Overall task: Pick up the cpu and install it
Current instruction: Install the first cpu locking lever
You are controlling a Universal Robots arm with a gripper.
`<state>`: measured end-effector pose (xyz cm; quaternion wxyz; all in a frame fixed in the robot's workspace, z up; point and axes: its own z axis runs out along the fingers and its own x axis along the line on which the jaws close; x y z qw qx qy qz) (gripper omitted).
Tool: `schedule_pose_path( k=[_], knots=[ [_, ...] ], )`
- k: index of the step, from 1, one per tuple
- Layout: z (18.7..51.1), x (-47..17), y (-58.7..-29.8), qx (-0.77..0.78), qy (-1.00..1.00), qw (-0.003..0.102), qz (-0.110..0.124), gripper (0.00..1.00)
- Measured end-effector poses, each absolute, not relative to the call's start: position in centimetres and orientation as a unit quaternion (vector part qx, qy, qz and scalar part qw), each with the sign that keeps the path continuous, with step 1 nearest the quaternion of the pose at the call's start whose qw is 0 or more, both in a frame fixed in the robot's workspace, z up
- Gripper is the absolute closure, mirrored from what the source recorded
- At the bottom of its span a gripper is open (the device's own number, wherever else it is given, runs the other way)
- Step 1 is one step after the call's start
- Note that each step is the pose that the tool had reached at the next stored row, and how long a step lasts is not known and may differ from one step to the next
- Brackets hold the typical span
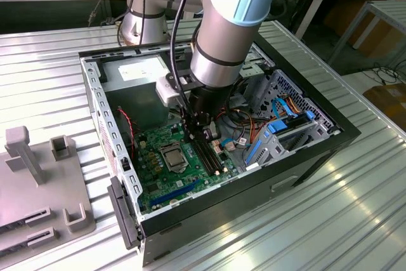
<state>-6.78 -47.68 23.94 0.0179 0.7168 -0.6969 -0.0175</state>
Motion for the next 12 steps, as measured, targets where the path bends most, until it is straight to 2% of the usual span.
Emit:
schedule_pose_path(
  k=[12],
  knots=[
    [23.43,-6.78,-48.69,0.717,-0.697,0.019,-0.016,0.89]
  ],
)
